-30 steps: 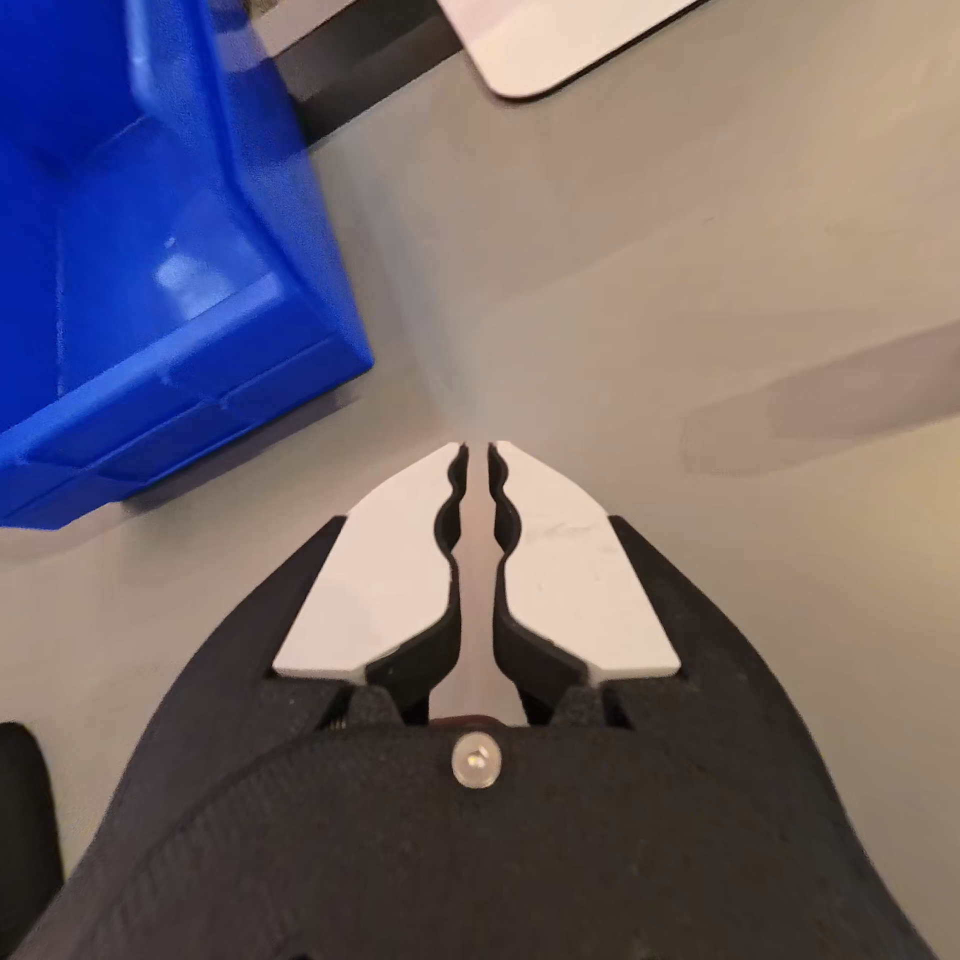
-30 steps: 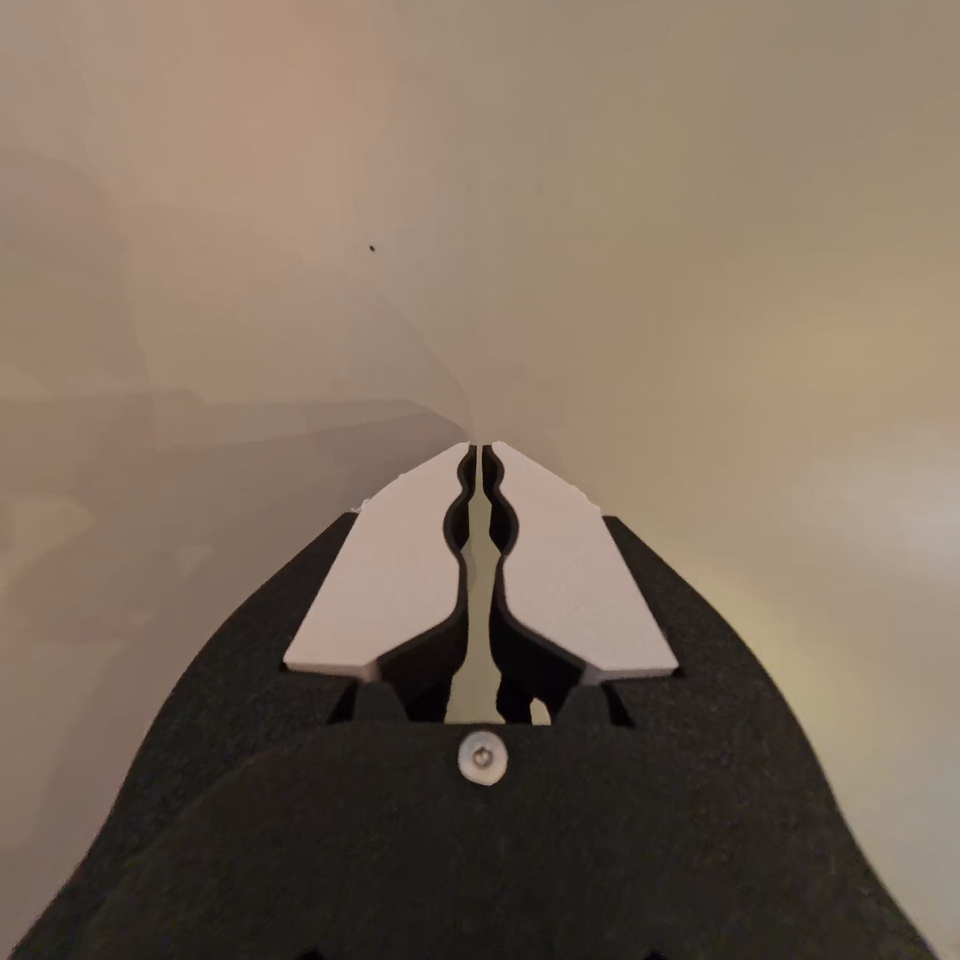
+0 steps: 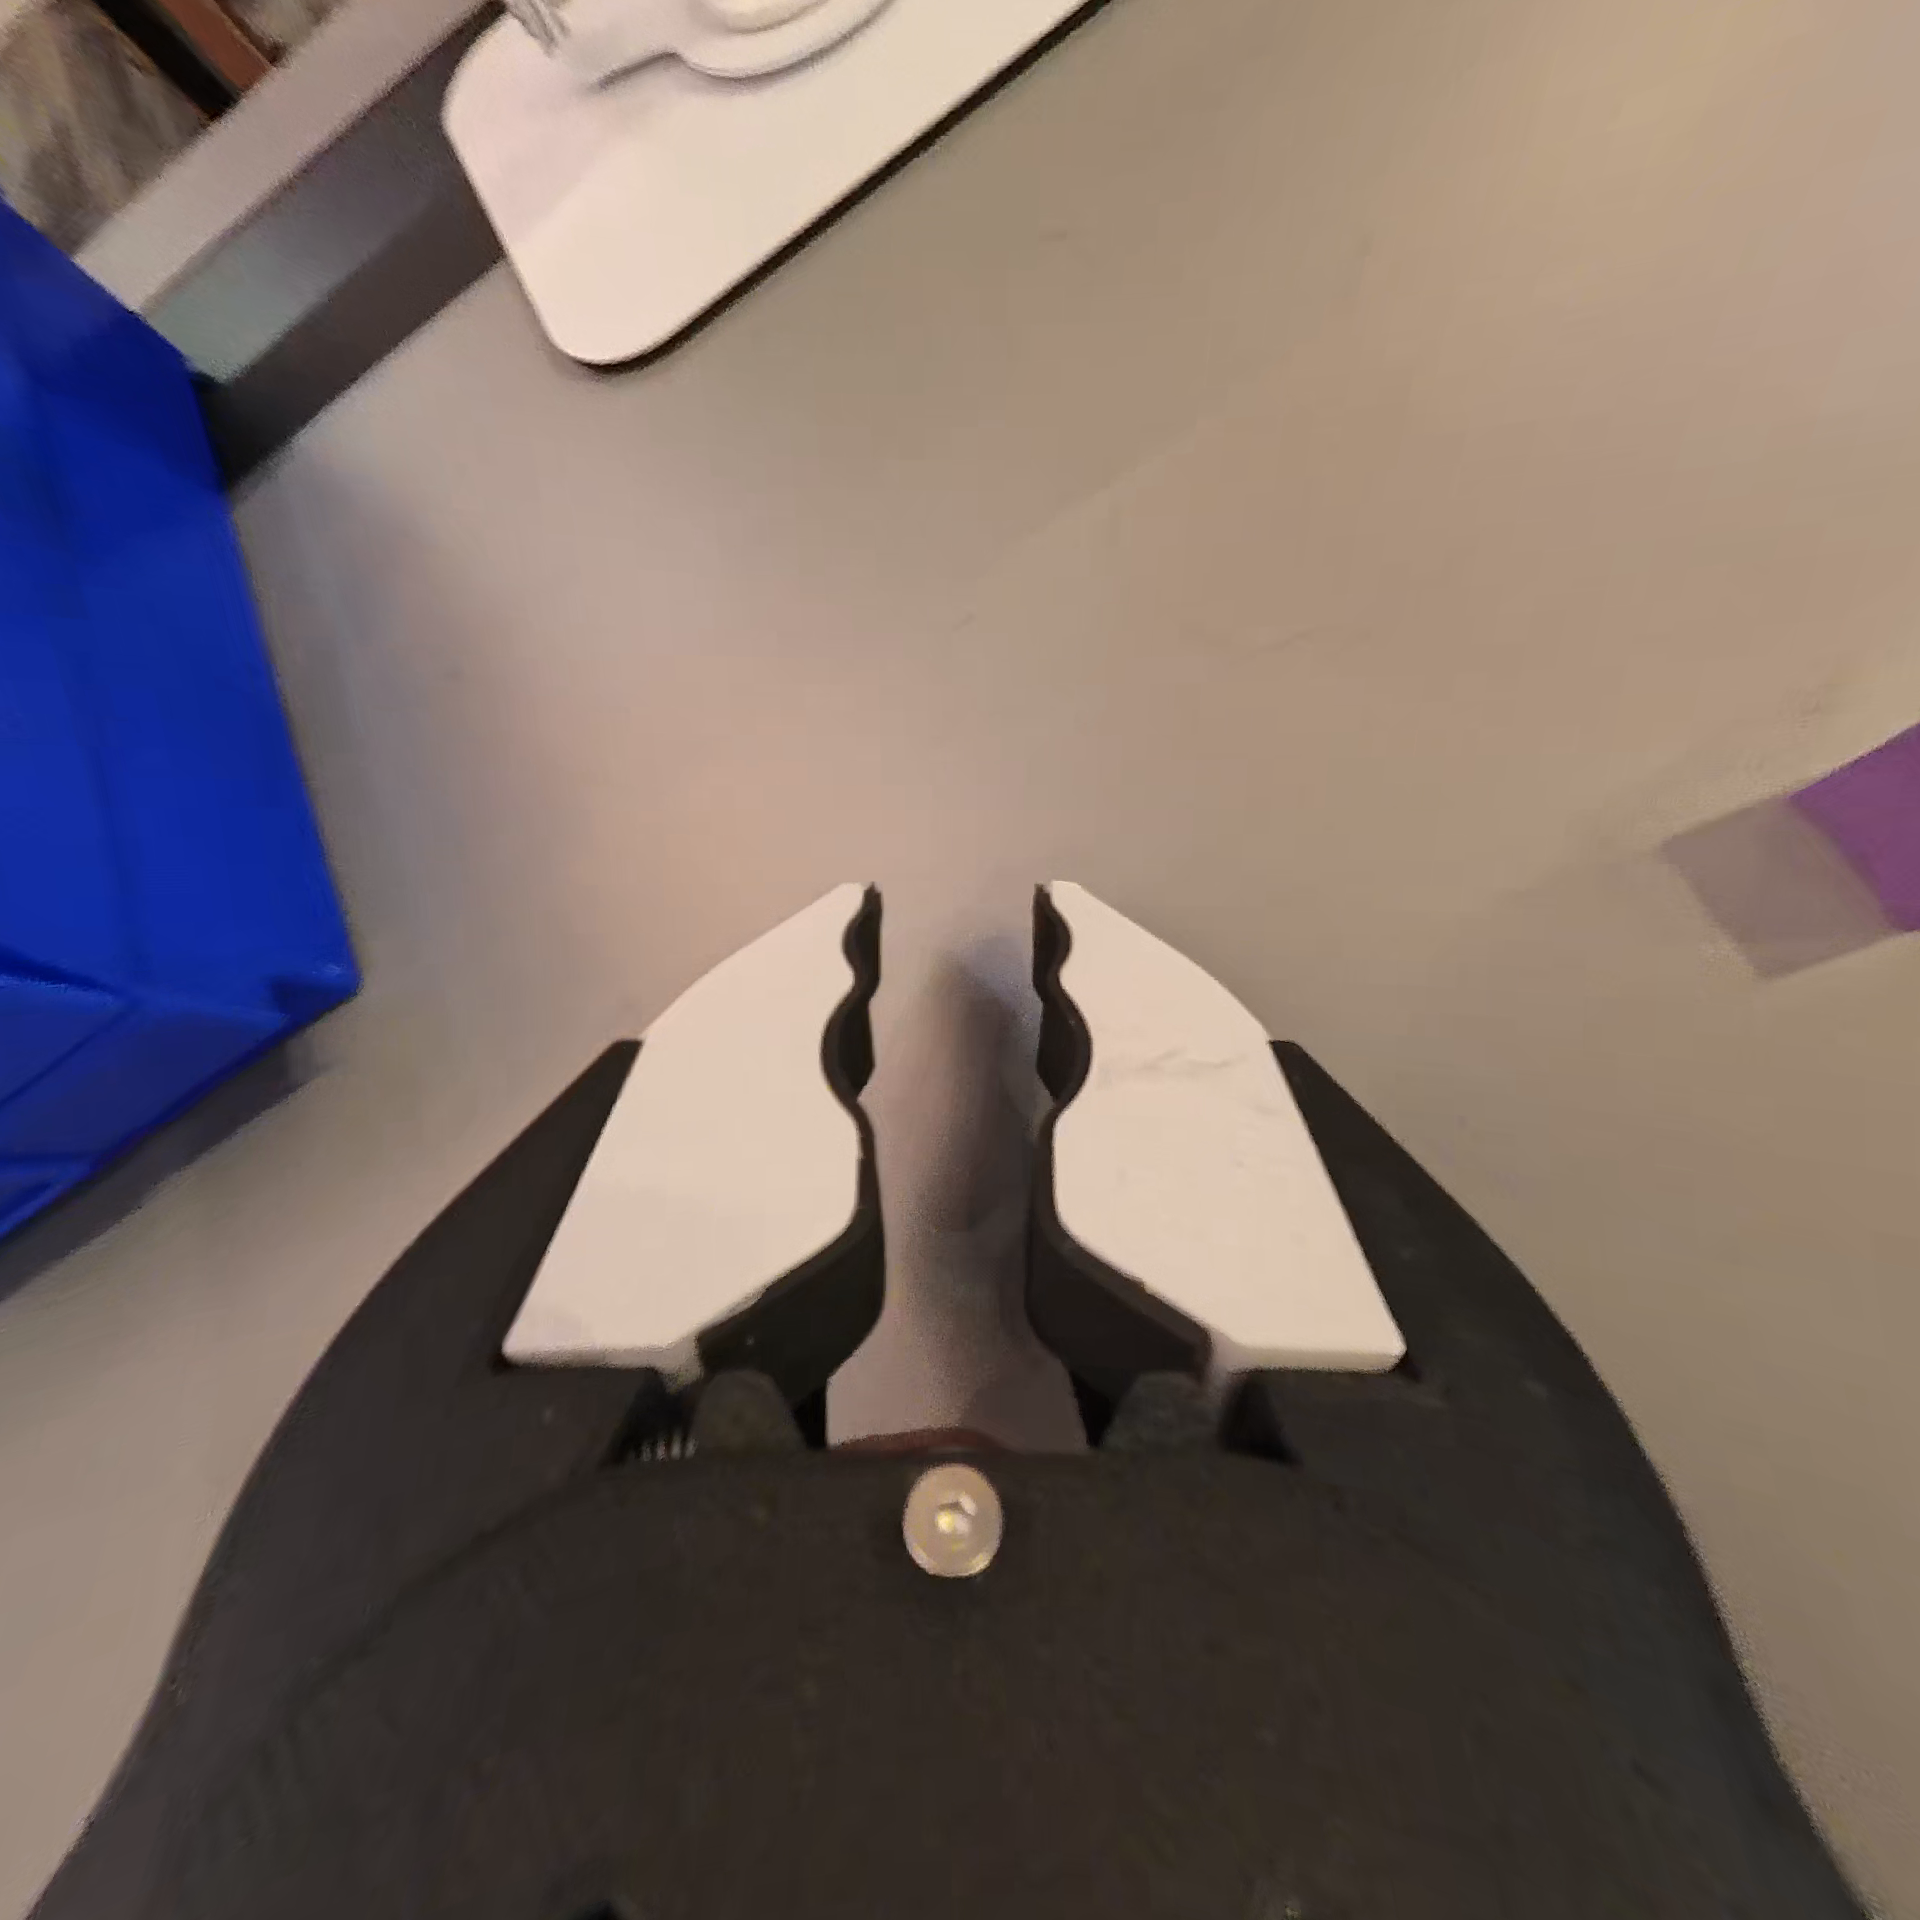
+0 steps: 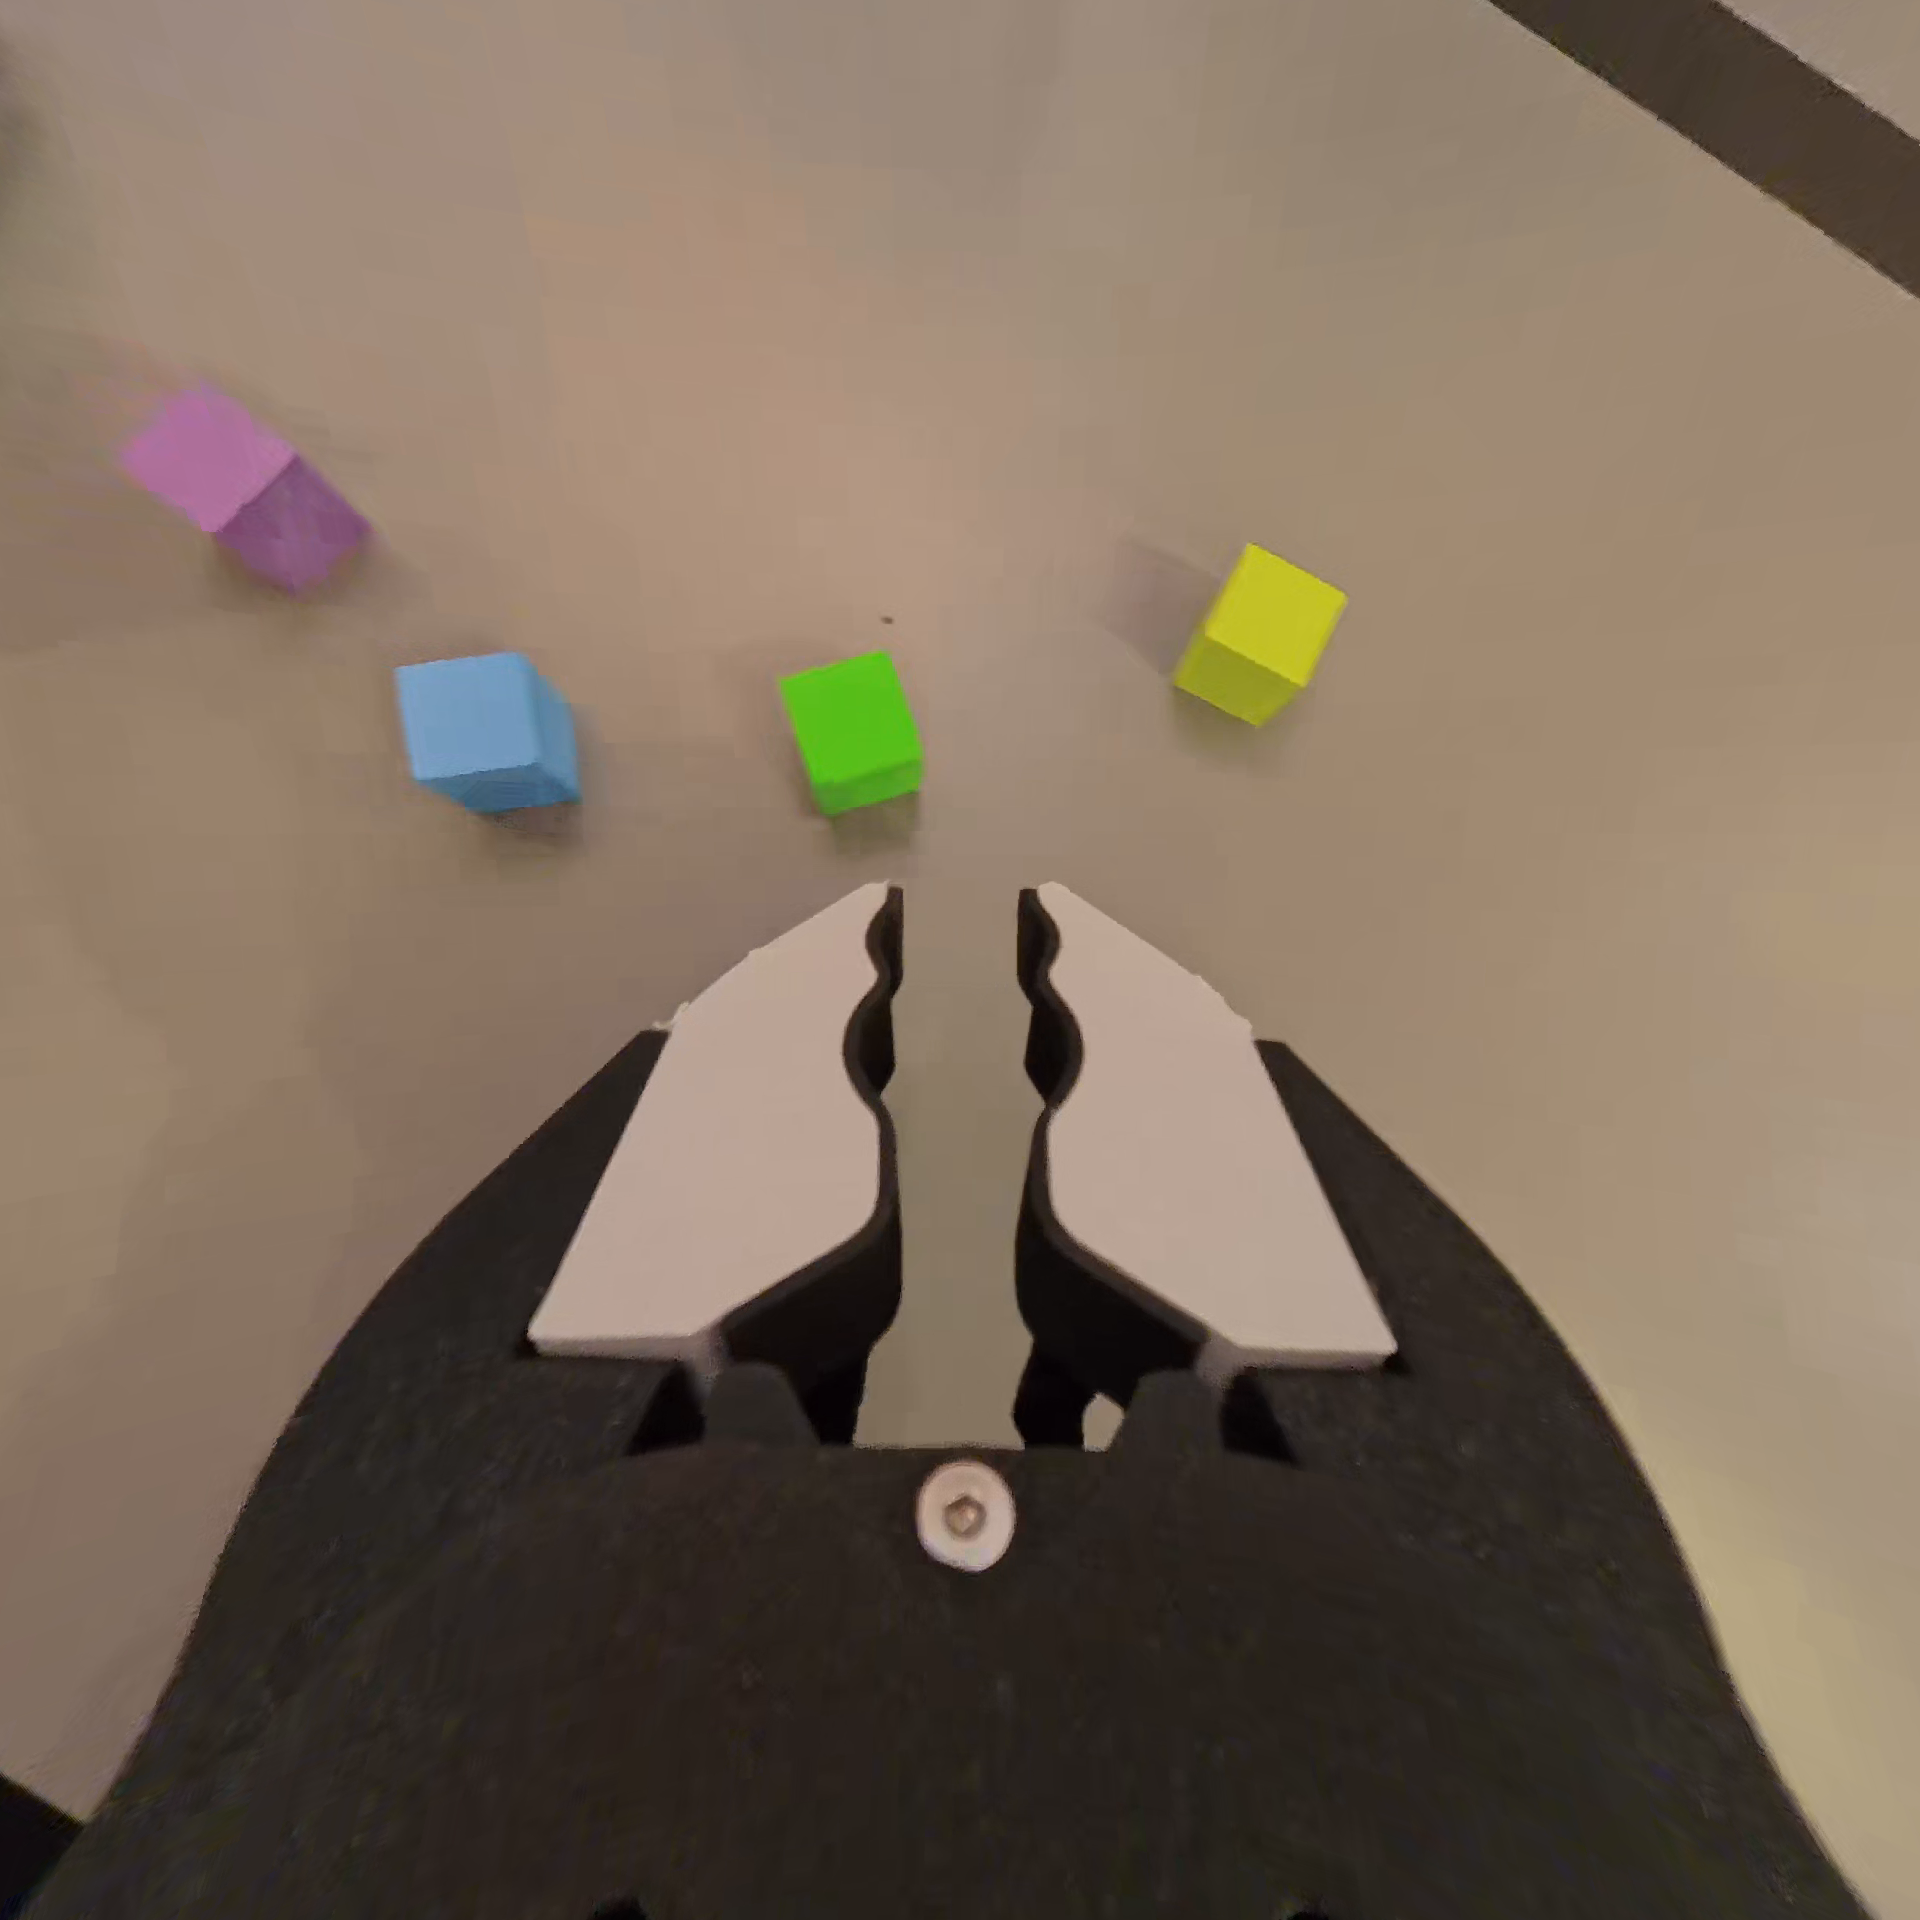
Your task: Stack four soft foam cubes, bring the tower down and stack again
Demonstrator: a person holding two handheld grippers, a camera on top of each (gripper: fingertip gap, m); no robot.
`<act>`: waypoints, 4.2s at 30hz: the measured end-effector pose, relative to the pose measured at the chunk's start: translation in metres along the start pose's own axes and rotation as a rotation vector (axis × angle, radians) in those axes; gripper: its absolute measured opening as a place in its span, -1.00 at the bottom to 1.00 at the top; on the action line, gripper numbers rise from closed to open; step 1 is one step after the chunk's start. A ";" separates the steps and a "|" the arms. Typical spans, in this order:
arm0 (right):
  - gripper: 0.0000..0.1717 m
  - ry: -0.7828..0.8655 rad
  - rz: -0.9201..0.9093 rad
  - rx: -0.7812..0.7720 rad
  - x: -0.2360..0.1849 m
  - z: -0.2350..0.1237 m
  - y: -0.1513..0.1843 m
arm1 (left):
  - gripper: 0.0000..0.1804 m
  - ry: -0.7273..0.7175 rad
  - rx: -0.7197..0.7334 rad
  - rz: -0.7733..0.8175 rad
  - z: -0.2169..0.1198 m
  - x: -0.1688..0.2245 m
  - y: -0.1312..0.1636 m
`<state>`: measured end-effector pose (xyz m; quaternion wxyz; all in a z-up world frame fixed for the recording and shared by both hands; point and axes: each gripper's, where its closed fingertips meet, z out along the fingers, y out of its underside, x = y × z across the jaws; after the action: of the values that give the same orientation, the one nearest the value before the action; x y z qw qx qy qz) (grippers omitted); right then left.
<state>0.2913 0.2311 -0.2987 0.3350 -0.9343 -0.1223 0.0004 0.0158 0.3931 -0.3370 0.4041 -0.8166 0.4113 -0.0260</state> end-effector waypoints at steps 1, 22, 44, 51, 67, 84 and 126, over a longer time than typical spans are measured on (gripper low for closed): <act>-0.74 -0.007 -0.024 -0.003 -0.008 0.001 -0.004 | -0.66 -0.032 0.010 0.019 -0.001 -0.005 0.001; -0.52 -0.164 -0.244 -0.019 -0.096 0.021 -0.034 | -0.43 -0.129 0.064 0.015 0.000 -0.017 0.000; -0.70 -0.307 -0.372 -0.039 -0.128 0.032 -0.053 | -0.45 -0.105 0.060 0.014 0.001 -0.015 0.000; -0.70 -0.386 -0.562 -0.021 -0.140 0.027 -0.083 | -0.44 -0.099 0.056 0.002 0.002 -0.016 0.001; -0.70 -0.510 -0.812 -0.102 -0.157 0.051 -0.078 | -0.46 -0.092 0.057 0.005 0.003 -0.016 0.000; -0.70 -0.567 -0.843 -0.117 -0.156 0.058 -0.076 | -0.47 -0.094 0.059 0.011 0.003 -0.016 -0.001; -0.70 -0.576 -0.916 -0.160 -0.159 0.060 -0.075 | -0.47 -0.093 0.060 0.011 0.003 -0.015 -0.001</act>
<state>0.1147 0.2885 -0.3108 0.1817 -0.7702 -0.6030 0.1010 0.0071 0.4059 -0.3341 0.4471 -0.8023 0.3955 0.0022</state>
